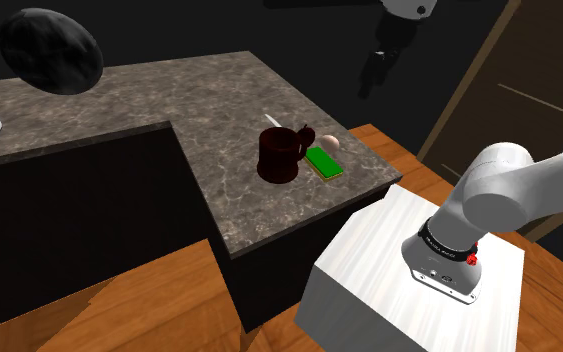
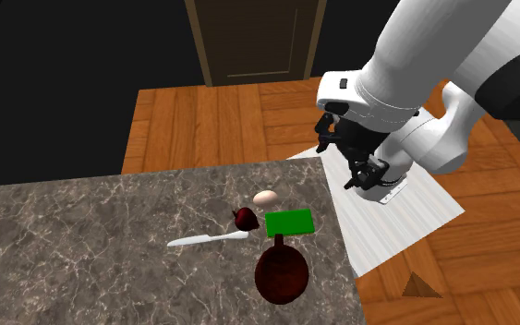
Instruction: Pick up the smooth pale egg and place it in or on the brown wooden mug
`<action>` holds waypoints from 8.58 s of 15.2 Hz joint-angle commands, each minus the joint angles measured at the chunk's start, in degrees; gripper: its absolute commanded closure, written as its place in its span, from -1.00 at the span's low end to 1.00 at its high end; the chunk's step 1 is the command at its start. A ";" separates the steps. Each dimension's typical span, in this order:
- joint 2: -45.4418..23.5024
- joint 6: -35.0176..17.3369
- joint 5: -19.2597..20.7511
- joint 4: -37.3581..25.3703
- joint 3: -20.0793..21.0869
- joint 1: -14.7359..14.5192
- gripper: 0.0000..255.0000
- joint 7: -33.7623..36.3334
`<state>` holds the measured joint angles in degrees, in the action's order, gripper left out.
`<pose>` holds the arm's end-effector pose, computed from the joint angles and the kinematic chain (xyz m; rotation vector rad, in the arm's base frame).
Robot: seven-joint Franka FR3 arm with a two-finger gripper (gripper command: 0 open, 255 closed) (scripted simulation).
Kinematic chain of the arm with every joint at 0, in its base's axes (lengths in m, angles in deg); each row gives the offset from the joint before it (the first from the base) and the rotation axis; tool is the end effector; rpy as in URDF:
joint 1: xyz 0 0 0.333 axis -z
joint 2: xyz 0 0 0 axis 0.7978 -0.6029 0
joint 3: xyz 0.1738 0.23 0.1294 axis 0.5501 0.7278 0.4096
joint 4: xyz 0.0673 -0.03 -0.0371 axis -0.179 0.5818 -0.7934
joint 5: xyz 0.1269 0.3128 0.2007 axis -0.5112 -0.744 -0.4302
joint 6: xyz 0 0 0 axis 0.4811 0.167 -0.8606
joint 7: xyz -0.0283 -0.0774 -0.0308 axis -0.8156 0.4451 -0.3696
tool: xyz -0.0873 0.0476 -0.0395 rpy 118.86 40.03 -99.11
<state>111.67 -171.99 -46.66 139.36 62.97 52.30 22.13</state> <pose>0.3129 0.0222 0.5906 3.1187 0.0537 0.1453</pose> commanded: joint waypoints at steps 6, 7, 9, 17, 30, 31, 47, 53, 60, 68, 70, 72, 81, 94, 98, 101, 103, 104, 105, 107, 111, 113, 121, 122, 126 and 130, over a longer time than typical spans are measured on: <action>-2.63 -10.47 3.00 7.45 0.51 0.95 -1.00 -0.63; -3.45 -12.66 3.65 8.73 0.60 1.21 -1.00 -0.68; -5.40 -17.12 5.06 11.07 0.77 1.82 -1.00 -0.67; -17.50 -35.92 12.66 16.95 1.80 5.96 -1.00 1.30; -31.27 -51.45 22.11 18.43 2.92 11.49 -1.00 6.59; -31.27 -51.45 22.11 18.43 2.92 11.49 -1.00 6.59; -30.53 -50.55 21.54 18.23 2.79 11.23 1.00 6.04; -26.50 -45.15 18.78 16.64 2.15 9.97 1.00 3.26; -22.65 -38.92 16.61 14.07 1.63 8.94 1.00 0.82; -19.36 -32.05 14.94 10.32 1.27 8.18 1.00 -1.34; -18.71 -30.37 14.61 9.26 1.21 8.05 1.00 -1.81; -18.13 -28.72 14.31 8.15 1.16 7.93 1.00 -2.25; -16.30 -21.51 13.27 2.63 1.04 7.57 1.00 -4.03; -26.10 -17.15 11.02 -8.31 13.25 2.90 1.00 11.16; -31.87 -15.30 11.80 -14.43 17.74 1.52 1.00 17.37; -32.30 -17.51 12.12 -12.54 17.83 1.52 1.00 18.04; -32.65 -18.98 12.38 -11.34 17.92 1.54 1.00 18.50; -32.85 -19.72 12.52 -10.76 17.97 1.56 1.00 18.74; -33.05 -20.46 12.66 -10.19 18.02 1.58 1.00 18.99; -33.51 -21.93 12.99 -9.09 18.12 1.63 1.00 19.51; -34.65 -25.00 13.80 -6.94 18.34 1.76 1.00 20.68; -34.64 -25.00 13.80 -6.94 18.34 1.75 1.00 20.68; -34.64 -24.99 13.80 -6.94 18.34 1.75 -1.00 20.68; -34.64 -24.99 13.80 -6.94 18.34 1.75 -1.00 20.68; -33.86 -23.11 13.22 -8.09 18.43 1.50 -1.00 20.32; -32.11 -17.84 11.94 -11.72 18.72 0.90 -1.00 19.52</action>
<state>79.11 -190.59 -34.46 127.90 81.69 53.31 41.82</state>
